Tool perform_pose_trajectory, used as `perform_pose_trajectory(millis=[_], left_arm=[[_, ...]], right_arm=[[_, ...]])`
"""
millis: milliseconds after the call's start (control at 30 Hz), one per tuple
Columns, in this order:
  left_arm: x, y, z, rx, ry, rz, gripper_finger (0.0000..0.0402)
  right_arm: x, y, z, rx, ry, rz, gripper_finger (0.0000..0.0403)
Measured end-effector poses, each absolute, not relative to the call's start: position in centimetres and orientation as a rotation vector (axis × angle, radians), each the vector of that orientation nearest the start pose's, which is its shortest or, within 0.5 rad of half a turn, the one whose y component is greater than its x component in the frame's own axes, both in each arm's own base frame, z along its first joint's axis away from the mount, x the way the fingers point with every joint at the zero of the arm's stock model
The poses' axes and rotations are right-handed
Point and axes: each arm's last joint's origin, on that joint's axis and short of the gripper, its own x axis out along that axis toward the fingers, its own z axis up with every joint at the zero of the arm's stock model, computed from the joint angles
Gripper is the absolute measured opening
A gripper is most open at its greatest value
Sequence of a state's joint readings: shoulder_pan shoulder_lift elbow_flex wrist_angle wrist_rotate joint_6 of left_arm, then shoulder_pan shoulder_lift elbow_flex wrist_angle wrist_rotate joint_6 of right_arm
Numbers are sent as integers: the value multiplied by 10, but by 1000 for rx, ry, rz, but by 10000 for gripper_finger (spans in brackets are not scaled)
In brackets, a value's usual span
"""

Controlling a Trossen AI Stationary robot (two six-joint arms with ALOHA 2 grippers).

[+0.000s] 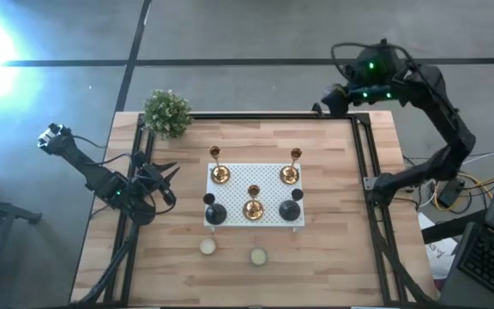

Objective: Pick & Place candle stick holders
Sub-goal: Put the right scented candle on the shelf

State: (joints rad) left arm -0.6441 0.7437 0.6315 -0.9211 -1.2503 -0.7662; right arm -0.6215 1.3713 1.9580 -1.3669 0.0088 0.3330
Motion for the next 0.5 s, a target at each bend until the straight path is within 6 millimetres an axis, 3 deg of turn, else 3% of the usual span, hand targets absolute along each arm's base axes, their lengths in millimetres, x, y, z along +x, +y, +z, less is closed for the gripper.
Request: perform_pose_trajectory(millis=[200,500], left_arm=[[109,-47,248,127,350,716,83],[109,-47,248,134,353,715,83]], right_arm=[[192,-134,494,490,707,-599,287],[225,-152,485,434,828,-414,287]])
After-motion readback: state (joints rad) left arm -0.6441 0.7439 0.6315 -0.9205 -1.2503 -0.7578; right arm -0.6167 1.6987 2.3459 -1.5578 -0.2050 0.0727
